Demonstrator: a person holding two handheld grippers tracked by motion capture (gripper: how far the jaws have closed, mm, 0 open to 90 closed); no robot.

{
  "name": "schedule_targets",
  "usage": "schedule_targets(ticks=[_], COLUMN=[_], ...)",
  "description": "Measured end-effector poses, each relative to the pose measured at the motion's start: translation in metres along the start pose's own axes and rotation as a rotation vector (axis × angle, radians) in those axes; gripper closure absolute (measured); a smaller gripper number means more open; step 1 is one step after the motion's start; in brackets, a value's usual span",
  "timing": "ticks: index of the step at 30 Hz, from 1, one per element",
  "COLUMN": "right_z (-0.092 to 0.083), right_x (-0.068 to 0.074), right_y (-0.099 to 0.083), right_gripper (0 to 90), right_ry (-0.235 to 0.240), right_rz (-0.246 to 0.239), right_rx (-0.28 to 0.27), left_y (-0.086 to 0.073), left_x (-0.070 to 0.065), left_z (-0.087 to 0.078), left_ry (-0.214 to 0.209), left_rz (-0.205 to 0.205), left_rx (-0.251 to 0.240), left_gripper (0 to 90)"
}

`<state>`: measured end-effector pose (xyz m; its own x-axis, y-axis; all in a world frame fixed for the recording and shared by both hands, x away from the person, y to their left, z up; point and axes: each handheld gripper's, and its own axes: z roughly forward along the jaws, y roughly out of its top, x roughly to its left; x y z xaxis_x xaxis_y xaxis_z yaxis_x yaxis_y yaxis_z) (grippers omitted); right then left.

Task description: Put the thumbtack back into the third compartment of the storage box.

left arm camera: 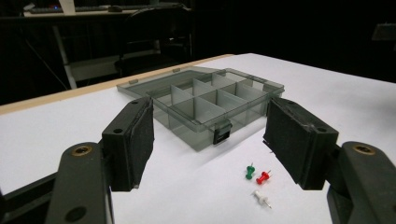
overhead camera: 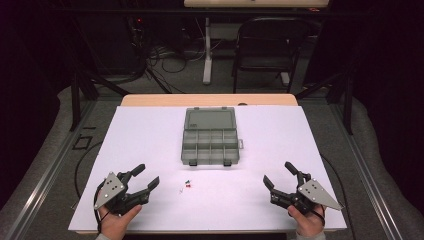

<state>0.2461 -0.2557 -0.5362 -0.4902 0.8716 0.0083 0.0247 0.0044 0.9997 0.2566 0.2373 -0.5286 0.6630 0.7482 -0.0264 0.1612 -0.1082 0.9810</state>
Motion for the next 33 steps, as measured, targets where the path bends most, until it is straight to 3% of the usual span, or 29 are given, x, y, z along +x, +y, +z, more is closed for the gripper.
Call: schedule_targets(ticks=[7,10,13,15,17,24,26,27,28,29,33], right_z=[0.006,0.007,0.008,0.008,0.008,0.008,0.007,0.006,0.006,0.005,0.003], right_x=[0.005,0.008,0.009,0.008,0.007,0.004,0.004,0.004,0.004,0.004,0.003], right_y=[-0.004,-0.004,-0.005,-0.005,-0.005,-0.007,-0.007,-0.007,-0.007,-0.007,-0.007], right_gripper=[14.5,14.5,14.5,14.5,14.6,14.8,14.8,14.8,14.8,14.8,15.0], right_ry=[0.03,0.036,0.042,0.043,0.043,0.033,0.027,0.024,0.022,0.021,0.013], right_rz=[-0.034,-0.062,-0.067,-0.068,-0.065,-0.046,-0.049,-0.053,-0.049,-0.047,-0.044], right_rx=[0.053,0.06,0.078,0.082,0.087,0.102,0.102,0.104,0.105,0.106,0.111], left_y=[-0.002,-0.003,-0.003,-0.005,-0.007,-0.008,-0.009,-0.009,-0.01,-0.01,-0.012], left_x=[-0.002,-0.003,-0.004,-0.002,-0.003,-0.012,-0.015,-0.015,-0.018,-0.019,-0.023], left_z=[0.005,0.008,0.01,0.016,0.02,0.03,0.034,0.034,0.039,0.042,0.051], left_ry=[-0.018,-0.017,-0.011,-0.024,-0.026,-0.026,-0.059,-0.059,-0.065,-0.062,-0.075], left_rz=[-0.003,-0.043,-0.072,-0.108,-0.116,-0.101,-0.133,-0.133,-0.167,-0.174,-0.164], left_rx=[0.074,0.131,0.155,0.232,0.26,0.301,0.316,0.316,0.343,0.357,0.391], left_gripper=[32.9,33.1,33.1,34.1,39.3,49.6,52.4,53.6,53.6,53.6,56.0])
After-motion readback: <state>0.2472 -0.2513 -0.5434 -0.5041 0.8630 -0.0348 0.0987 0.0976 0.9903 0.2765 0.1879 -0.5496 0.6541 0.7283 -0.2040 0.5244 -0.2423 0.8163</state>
